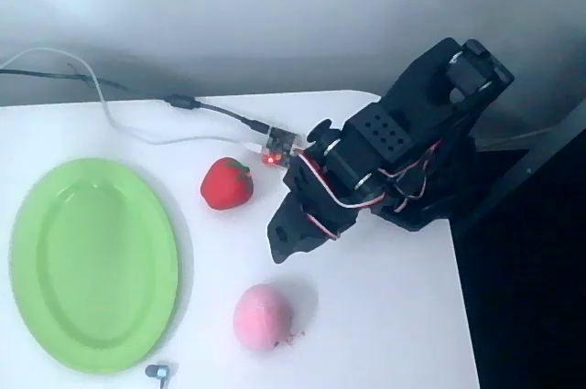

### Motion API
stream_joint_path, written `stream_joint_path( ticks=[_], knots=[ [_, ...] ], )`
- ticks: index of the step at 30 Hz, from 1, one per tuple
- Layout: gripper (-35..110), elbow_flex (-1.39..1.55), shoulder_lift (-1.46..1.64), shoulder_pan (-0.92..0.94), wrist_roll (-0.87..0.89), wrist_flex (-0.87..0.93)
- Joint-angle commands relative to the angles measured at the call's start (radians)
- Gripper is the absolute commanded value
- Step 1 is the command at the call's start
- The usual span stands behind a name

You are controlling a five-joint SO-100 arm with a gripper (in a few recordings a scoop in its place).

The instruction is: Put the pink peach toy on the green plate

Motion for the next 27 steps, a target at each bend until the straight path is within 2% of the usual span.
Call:
stream_joint_path(
  ticks=[1,7,15,27],
  knots=[
    [31,-0.008,-0.006,-0.034,-0.009,-0.021],
    [42,0.021,-0.041,-0.11,0.012,-0.084],
    [37,0.034,-0.146,-0.126,-0.008,-0.298],
    [36,-0.089,-0.402,-0.067,-0.098,-0.414]
  ],
)
